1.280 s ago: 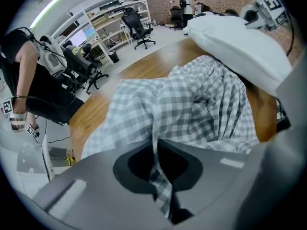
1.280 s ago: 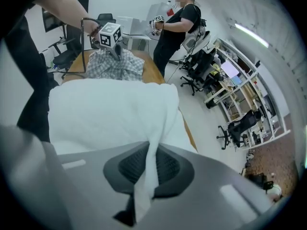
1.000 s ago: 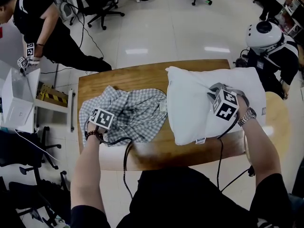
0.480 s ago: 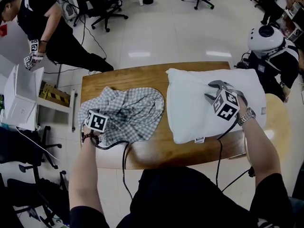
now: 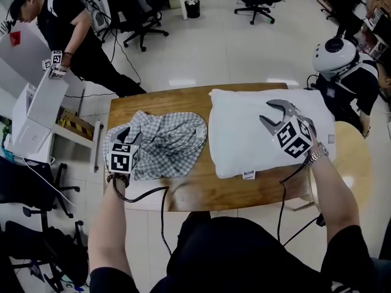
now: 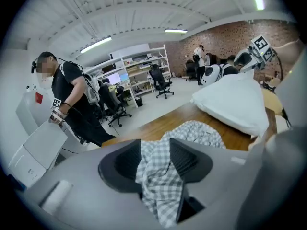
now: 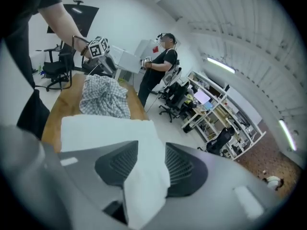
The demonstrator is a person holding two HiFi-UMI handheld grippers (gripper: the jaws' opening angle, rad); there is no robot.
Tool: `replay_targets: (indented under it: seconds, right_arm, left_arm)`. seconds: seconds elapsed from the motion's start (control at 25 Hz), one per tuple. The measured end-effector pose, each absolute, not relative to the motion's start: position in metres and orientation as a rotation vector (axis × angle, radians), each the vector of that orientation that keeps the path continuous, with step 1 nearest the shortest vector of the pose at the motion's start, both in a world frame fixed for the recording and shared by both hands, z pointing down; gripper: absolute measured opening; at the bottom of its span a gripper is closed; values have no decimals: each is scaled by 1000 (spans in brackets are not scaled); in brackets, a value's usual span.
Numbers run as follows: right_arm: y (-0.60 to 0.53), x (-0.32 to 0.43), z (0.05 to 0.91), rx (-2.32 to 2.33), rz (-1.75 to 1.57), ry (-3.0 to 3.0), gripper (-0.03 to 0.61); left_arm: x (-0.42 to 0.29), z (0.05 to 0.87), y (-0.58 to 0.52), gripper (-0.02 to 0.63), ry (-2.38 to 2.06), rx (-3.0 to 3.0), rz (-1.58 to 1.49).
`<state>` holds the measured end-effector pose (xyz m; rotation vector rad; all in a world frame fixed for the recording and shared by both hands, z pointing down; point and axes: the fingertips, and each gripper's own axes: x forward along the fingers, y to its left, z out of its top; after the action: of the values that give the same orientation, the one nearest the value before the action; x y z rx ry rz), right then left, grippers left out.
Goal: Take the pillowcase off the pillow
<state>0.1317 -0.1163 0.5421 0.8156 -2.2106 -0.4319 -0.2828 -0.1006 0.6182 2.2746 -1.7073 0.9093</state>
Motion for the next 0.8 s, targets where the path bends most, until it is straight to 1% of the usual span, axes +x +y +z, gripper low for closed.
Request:
replay_targets:
  seconds: [0.2, 0.32, 0.52, 0.68, 0.8]
  right_arm:
    - [-72, 128, 498, 919, -458, -2401, 172]
    - [-43, 133, 482, 969, -414, -2508, 169]
    - [-2, 128, 450, 1035, -392, -2622, 140]
    - [25, 118, 439, 1067, -400, -2694, 118]
    - [46, 106, 434, 1075, -385, -2739, 88]
  left_arm:
    - [-223, 550, -63, 176, -1727, 2373, 567]
    - [-179, 516, -37, 164, -1701, 2465, 429]
    - [-124, 468, 3, 141, -1651, 2605, 303]
    - [-90, 452, 29, 123, -1613, 2682, 225]
    - [-70, 446, 50, 100, -1584, 2735, 184]
